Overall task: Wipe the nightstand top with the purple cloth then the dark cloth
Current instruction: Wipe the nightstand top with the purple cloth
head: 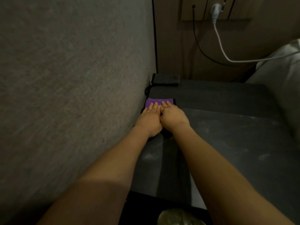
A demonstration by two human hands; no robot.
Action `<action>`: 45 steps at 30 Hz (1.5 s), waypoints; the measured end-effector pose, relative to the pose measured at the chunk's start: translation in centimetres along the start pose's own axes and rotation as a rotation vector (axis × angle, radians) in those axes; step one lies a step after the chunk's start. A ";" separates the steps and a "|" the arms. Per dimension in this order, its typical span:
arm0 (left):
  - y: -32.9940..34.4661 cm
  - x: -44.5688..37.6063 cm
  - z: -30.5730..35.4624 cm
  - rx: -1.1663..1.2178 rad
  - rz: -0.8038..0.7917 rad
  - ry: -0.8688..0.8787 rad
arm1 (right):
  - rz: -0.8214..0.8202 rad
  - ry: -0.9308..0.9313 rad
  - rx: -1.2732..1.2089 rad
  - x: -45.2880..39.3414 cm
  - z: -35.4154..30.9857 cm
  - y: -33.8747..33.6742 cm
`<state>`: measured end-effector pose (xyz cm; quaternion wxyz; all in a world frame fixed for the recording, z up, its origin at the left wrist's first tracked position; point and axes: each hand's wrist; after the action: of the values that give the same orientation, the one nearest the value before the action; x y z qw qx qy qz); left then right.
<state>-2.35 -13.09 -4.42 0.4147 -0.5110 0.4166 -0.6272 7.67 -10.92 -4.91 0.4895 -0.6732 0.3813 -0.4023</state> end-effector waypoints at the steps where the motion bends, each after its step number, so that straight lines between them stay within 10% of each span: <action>1: 0.0 0.0 0.5 0.008 -0.001 0.005 | 0.003 0.004 -0.003 0.3 0.4 -0.1; 27: 3.1 -3.6 28.6 0.104 -0.046 0.373 | 0.059 0.387 0.069 14.6 25.6 -3.0; 45: 4.0 -1.4 28.6 0.034 -0.050 0.414 | 0.031 0.410 0.104 17.1 24.3 -1.9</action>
<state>26.43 -15.85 -4.92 0.3131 -0.3741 0.4695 -0.7359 36.74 -17.39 -5.02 0.4419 -0.5453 0.4620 -0.5422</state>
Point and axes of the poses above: each hand's wrist, its own x-axis away from the middle knuckle, its own y-axis out of the palm, z = x × y, and after that the axes turned 2 degrees about -y, right-handed
